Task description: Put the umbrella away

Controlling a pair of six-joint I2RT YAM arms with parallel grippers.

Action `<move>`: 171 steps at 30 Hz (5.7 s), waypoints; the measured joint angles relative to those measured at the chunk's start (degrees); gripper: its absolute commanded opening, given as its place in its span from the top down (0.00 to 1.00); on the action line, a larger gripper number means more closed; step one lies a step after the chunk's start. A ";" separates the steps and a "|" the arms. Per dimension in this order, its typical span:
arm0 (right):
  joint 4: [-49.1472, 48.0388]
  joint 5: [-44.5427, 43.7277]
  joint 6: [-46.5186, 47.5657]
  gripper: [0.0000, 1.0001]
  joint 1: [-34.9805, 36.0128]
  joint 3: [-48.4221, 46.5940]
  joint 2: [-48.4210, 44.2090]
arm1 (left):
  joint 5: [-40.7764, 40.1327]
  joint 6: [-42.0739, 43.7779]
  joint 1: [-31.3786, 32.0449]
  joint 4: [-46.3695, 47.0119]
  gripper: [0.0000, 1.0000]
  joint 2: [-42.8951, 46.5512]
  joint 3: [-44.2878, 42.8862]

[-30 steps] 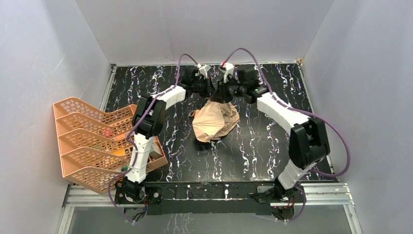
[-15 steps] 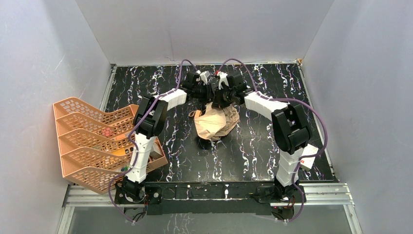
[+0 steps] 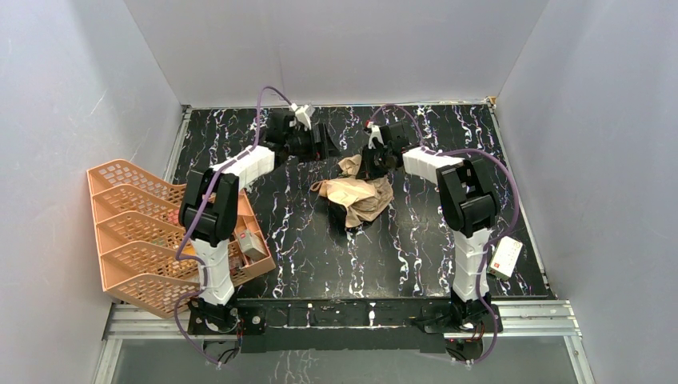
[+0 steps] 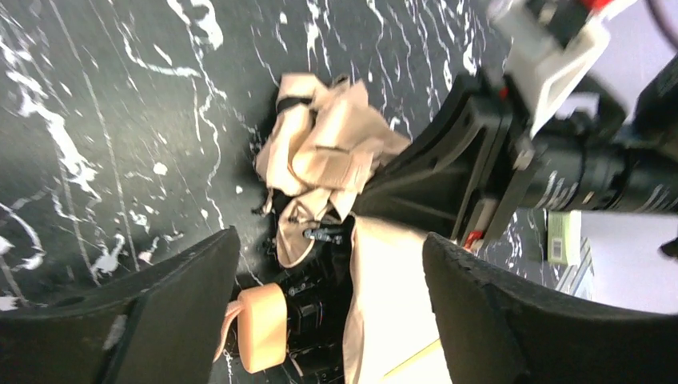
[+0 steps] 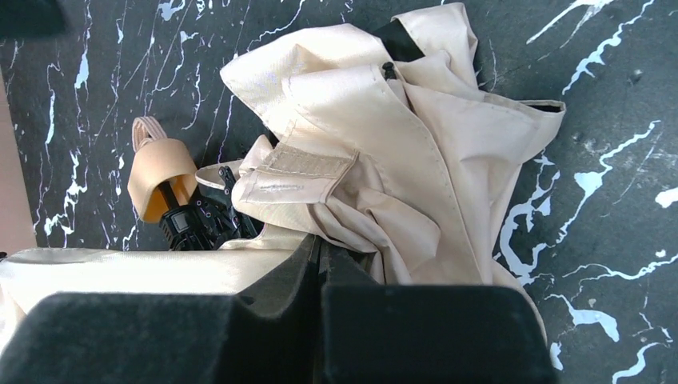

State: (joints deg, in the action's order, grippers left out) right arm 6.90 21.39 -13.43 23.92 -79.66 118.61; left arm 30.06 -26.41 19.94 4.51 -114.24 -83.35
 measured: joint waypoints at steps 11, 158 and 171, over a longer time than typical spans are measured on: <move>2.91 7.61 2.38 0.90 -2.38 -3.28 3.04 | 4.48 0.33 1.75 2.89 0.02 -3.41 8.52; 5.11 10.67 0.09 0.98 -7.15 -3.41 4.57 | -20.96 -0.72 26.25 3.43 0.72 33.16 31.01; 9.64 9.94 0.17 1.00 -7.04 -7.32 6.10 | -15.41 -3.30 26.58 4.04 1.00 42.29 38.58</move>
State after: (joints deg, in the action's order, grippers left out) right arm 16.53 31.33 -13.26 16.88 -86.98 124.70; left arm 14.66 -29.71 46.52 8.56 -71.94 -44.77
